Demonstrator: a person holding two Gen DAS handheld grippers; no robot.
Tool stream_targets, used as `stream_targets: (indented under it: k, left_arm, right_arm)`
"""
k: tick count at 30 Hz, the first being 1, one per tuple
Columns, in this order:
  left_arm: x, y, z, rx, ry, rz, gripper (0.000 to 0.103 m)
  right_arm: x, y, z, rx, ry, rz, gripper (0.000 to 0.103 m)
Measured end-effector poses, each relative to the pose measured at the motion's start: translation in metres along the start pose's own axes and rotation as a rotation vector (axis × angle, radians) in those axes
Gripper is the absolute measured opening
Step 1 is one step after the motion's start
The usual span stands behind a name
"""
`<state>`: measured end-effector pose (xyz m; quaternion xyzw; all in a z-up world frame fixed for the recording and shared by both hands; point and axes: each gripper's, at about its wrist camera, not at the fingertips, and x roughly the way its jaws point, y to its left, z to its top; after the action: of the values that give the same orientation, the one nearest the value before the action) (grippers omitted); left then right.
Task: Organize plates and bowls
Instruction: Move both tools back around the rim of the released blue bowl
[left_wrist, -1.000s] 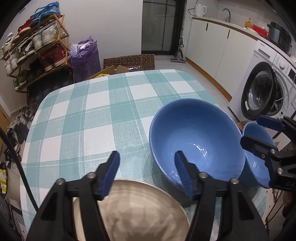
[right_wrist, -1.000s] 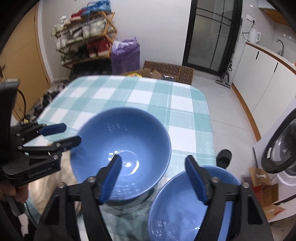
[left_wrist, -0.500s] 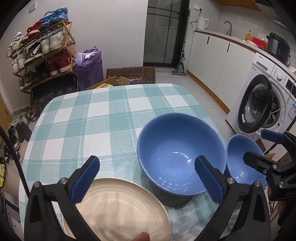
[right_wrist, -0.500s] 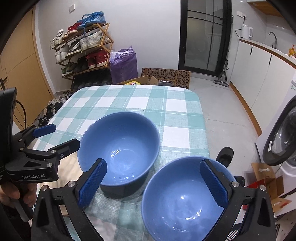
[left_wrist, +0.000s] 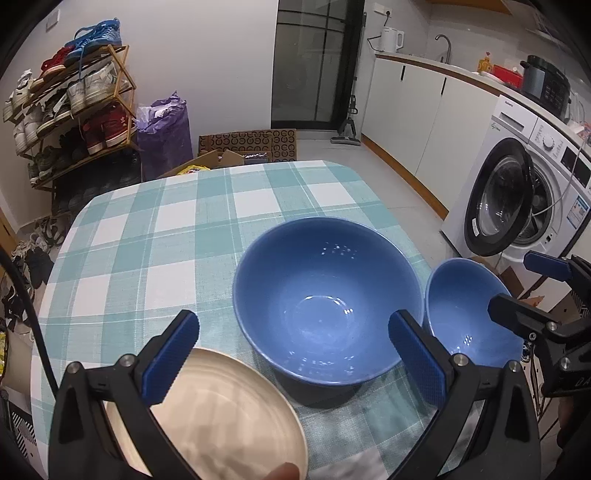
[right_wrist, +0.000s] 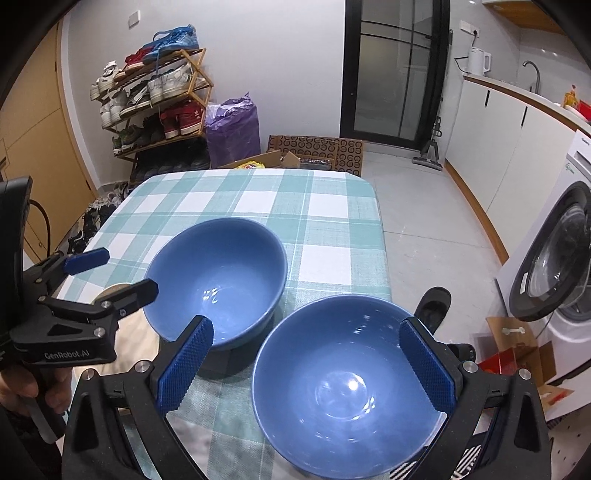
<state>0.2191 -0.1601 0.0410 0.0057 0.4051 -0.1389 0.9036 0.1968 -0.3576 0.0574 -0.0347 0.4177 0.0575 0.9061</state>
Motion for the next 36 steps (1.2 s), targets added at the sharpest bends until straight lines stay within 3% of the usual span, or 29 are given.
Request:
stream_targets:
  k: [21, 36]
  left_arm:
    - [0.015, -0.053, -0.011, 0.073, 0.050, -0.058, 0.103]
    - [0.009, -0.069, -0.019, 0.091, 0.053, -0.106, 0.103]
  right_arm:
    - [-0.010, -0.057, -0.030, 0.087, 0.034, -0.076, 0.102]
    - [-0.002, -0.085, -0.054, 0.197, 0.074, -0.067, 0.102]
